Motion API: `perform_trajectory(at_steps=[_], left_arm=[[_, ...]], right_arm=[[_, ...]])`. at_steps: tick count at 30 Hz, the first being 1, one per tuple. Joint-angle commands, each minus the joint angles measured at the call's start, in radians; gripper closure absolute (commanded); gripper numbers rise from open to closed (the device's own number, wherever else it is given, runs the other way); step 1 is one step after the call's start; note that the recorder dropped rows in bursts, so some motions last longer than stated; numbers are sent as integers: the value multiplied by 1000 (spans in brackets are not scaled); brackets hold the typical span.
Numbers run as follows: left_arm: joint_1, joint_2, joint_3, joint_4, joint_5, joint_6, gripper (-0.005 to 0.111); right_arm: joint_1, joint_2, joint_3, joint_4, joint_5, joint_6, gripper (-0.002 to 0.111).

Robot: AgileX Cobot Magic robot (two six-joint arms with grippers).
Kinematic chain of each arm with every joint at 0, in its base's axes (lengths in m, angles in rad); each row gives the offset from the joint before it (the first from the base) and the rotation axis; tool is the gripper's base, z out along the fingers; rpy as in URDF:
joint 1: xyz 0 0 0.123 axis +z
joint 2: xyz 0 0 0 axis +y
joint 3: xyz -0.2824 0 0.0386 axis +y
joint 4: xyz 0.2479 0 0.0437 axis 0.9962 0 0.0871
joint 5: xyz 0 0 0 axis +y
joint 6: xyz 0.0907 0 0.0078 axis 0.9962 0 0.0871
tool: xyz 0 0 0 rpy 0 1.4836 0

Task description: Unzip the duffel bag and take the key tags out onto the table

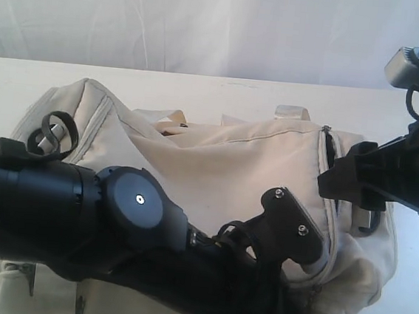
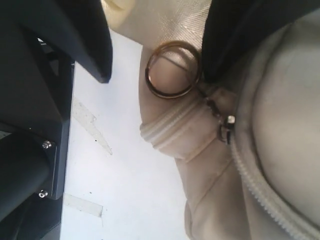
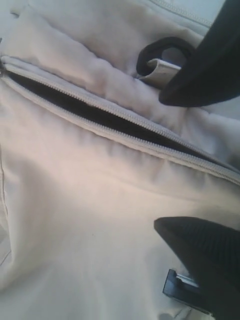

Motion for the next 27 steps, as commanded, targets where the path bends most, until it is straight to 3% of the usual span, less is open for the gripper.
perform_trajectory(at_steps=[1, 11, 19, 27], left_arm=[[-6, 21, -3, -41, 27, 3, 50], [-6, 31, -3, -86, 5, 3, 74], [-6, 31, -3, -116, -18, 3, 107], [-4, -15, -3, -107, 11, 3, 107]], right_arm=[[2, -1, -4, 2, -5, -8, 49], [2, -1, -4, 0, -5, -10, 49], [2, -1, -4, -2, -5, -12, 49], [2, -1, -2, -6, -11, -12, 49]])
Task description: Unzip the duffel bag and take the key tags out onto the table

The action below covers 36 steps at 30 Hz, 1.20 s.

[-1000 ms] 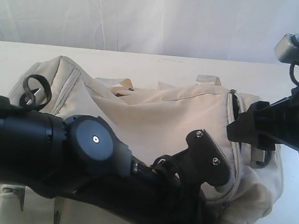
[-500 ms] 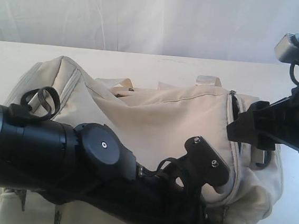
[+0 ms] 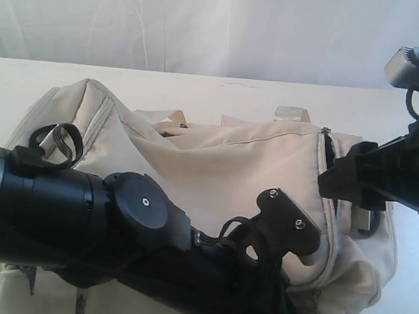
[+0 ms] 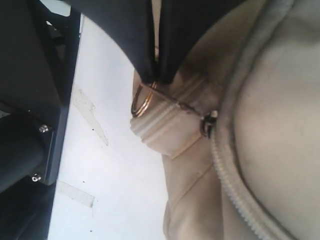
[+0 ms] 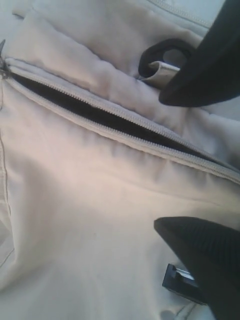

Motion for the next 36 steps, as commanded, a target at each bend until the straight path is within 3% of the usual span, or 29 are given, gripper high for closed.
perform_trajectory(at_steps=[1, 9, 15, 20, 31, 34, 36], left_arm=[[-4, -55, -3, -1, 36, 3, 107], [-4, -103, 0, 99, 118, -63, 107], [-4, -103, -2, 559, 219, -493, 107], [-4, -124, -2, 588, 219, -514, 107], [-2, -193, -2, 665, 215, -553, 107], [-2, -193, -2, 723, 221, -601, 107], [-2, -193, -2, 741, 231, -604, 107]], right_arm=[[2, -1, -2, -4, -10, -12, 49], [2, -1, -2, -4, -10, -12, 49], [2, -1, 2, 31, 14, -48, 49], [2, 2, 50, 144, 32, -160, 49], [55, 126, 58, 168, 57, -161, 50], [68, 153, 58, 171, 58, -161, 58], [68, 166, 58, 171, 58, -161, 70]])
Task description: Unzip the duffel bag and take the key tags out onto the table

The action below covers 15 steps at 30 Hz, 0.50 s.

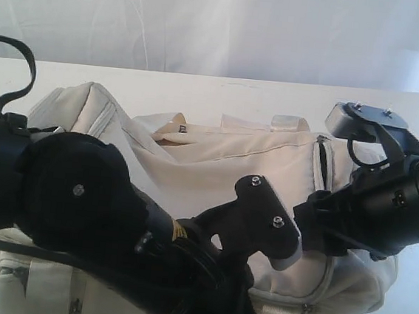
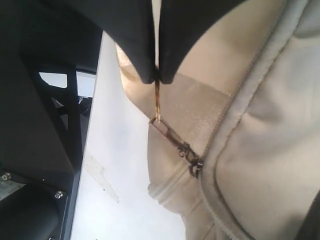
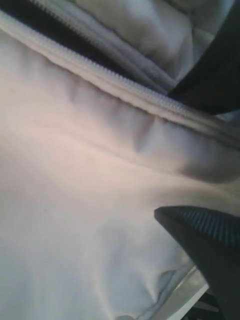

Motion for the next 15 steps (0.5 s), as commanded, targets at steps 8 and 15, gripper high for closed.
perform_trajectory(at_steps=[8, 15], left_arm=[[-2, -14, -2, 201, 100, -150, 107], [-2, -39, -2, 318, 141, -248, 107]], right_arm=[[9, 27, 5, -12, -14, -11, 108], [9, 27, 5, -17, -17, -11, 108]])
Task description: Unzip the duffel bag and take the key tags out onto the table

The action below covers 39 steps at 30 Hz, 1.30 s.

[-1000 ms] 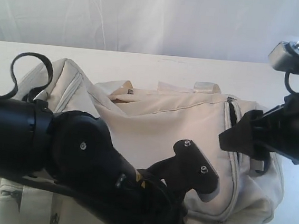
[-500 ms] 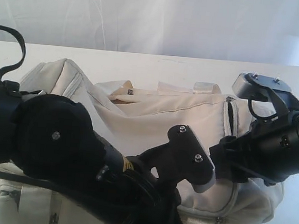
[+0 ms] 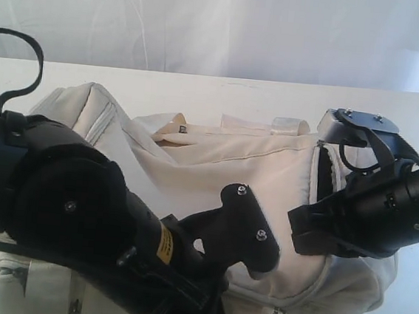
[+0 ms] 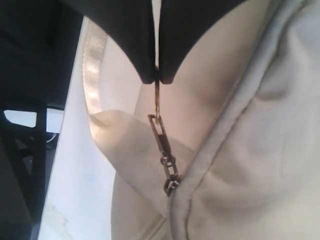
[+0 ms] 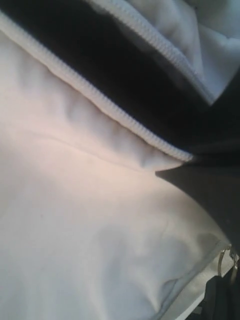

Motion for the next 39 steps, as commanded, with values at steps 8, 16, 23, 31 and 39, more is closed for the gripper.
perform_trajectory(at_steps=[8, 16, 23, 31, 39], left_arm=[[-2, -119, -2, 288, 195, -245, 107], [-2, -221, -2, 507, 371, -413, 107], [-2, -339, 0, 631, 562, -502, 107], [-2, -495, 10, 762, 715, -583, 107], [-2, -622, 126, 843, 717, -679, 107]], right_arm=[[0, 2, 2, -8, -7, -11, 108], [0, 2, 2, -12, -7, -11, 108], [0, 2, 2, -14, -5, -11, 108], [0, 2, 2, -20, -3, -11, 108], [0, 2, 2, -22, -4, -11, 108]])
